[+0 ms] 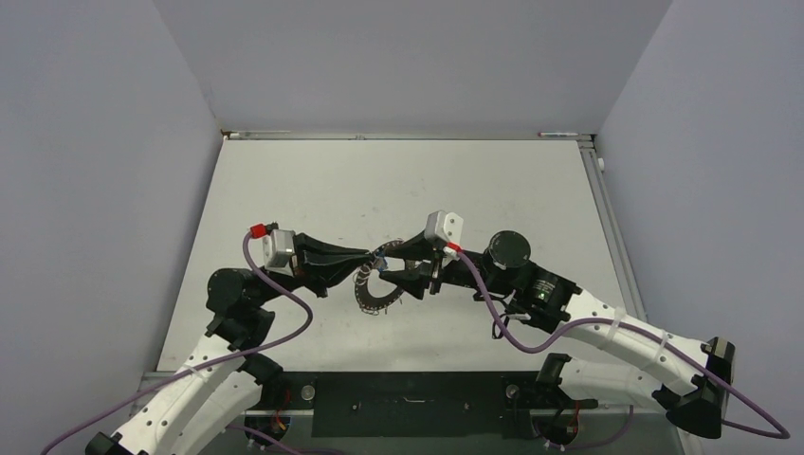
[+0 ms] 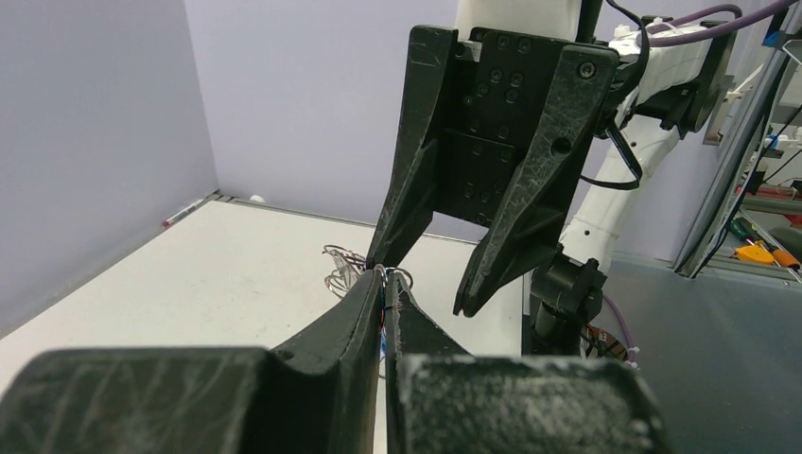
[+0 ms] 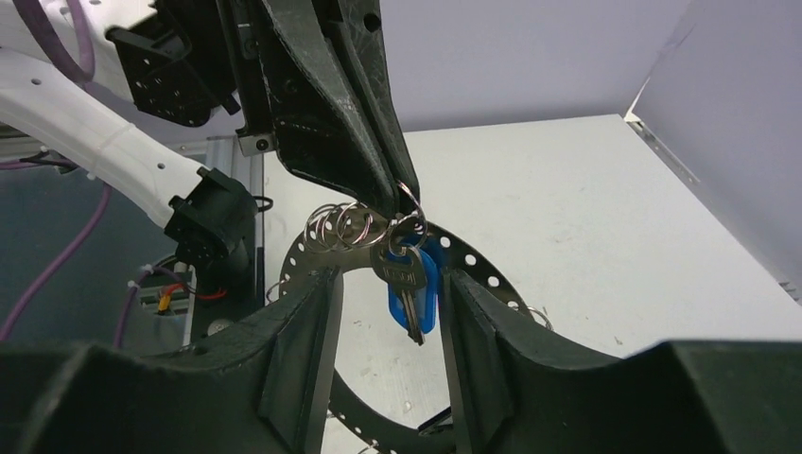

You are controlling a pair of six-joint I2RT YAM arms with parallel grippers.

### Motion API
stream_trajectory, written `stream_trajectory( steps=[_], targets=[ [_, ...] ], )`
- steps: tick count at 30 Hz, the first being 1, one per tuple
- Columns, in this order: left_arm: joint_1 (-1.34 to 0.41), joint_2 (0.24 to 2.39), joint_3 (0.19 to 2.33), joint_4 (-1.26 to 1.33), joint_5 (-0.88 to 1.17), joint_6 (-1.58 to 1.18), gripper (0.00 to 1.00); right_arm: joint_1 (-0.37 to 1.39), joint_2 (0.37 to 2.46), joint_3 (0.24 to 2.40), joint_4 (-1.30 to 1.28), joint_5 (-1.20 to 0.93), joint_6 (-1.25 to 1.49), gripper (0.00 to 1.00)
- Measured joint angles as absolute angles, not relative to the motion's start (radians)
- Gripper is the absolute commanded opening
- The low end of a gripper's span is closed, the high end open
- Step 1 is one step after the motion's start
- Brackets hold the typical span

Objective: Put the keys on the keyring

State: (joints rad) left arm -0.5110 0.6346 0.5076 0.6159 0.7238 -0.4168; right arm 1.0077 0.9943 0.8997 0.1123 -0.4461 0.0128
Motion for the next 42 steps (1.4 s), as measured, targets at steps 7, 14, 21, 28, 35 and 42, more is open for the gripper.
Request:
stream_trajectory(
  steps=[7, 14, 21, 28, 35, 42],
  targets=[
    [-0.508, 0.638, 0.482, 0.710, 0.756, -0.467, 0.00, 1.007, 1.018, 0.897, 0.183, -0.505, 0.013, 0.43],
    [-0.506, 0.639, 0.477, 0.766, 0.773, -0.501, 0.00, 1.007, 1.087, 0.897, 0.202, -0.574, 0.013, 0.42],
    [-0.507, 0.632, 0.477, 0.750, 0.771, -0.486, 0.00, 1.007, 1.079, 0.897, 0.199, -0.591, 0.002, 0.42],
    [-0.506, 0.628, 0.477, 0.728, 0.770, -0.463, 0.00, 1.002, 0.982, 0.897, 0.159, -0.560, -0.035, 0.38],
    [-0.506, 0.629, 0.476, 0.736, 0.772, -0.464, 0.00, 1.001, 0.926, 0.877, 0.212, -0.530, -0.040, 0.33],
    [-0.506, 0.629, 0.472, 0.763, 0.778, -0.472, 0.00, 1.001, 0.954, 0.868, 0.262, -0.530, -0.038, 0.30]
  ],
)
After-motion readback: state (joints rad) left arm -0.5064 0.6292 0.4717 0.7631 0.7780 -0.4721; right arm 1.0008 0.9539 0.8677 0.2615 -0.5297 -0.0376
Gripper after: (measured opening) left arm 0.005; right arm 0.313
